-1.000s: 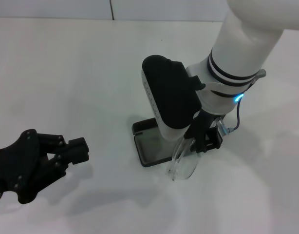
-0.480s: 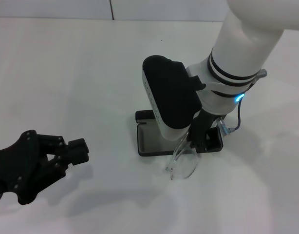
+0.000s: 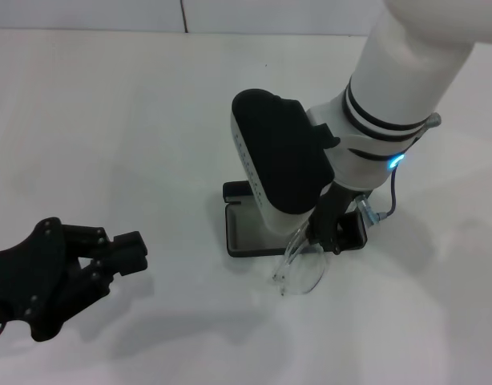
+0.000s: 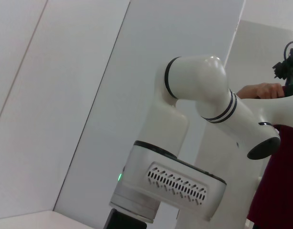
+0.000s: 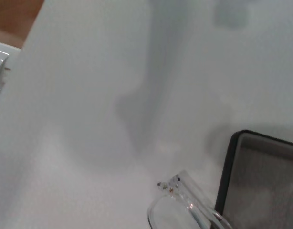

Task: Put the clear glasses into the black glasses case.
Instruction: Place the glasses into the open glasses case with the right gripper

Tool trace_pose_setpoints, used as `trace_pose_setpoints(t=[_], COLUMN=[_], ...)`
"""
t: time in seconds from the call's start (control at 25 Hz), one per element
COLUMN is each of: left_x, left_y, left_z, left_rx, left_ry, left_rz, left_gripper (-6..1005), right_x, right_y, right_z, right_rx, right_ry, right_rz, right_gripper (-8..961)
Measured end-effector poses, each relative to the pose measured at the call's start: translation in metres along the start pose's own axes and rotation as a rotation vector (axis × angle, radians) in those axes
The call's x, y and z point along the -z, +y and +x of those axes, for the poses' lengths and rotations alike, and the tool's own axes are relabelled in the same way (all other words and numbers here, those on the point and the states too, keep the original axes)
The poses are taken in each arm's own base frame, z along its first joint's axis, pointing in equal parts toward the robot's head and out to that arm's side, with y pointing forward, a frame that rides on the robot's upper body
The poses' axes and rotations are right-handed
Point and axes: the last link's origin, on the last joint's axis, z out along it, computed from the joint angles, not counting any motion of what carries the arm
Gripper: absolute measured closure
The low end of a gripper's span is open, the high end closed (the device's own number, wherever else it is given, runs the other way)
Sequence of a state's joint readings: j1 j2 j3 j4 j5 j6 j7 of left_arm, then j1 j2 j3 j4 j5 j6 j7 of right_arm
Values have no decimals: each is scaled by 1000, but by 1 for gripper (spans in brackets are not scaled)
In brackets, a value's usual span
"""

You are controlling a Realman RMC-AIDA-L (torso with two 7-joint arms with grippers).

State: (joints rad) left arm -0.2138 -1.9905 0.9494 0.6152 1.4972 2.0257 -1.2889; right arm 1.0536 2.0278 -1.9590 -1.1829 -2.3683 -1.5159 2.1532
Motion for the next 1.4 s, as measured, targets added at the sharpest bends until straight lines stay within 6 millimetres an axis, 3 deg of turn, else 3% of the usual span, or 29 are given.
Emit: trace_pose_setpoints(t=[0.32,0.52,0.76,0.96,1.4], left_x=[-2,-2,-3,-3,-12], left_y=[1,0,2,6,22], left_z=[0,2,-1,-10,-34], left_rx=[-1,-9,-42,-25,68], left_ry=[11,26,22,-5,-76], left_rz=[-3,0,-3,-15,-105], left_gripper=[908,908,908,908,905], right_x=[22,30,25,20,17], right_y=[0,5,6,6,11], right_z=[2,7,18,23,14], right_rx=[13,98,178,239,360], right_ry=[-16,-21,3,12,70], right_rz=[-27,-45,-46,-32,-21], right_gripper=[946,872,657,559,560])
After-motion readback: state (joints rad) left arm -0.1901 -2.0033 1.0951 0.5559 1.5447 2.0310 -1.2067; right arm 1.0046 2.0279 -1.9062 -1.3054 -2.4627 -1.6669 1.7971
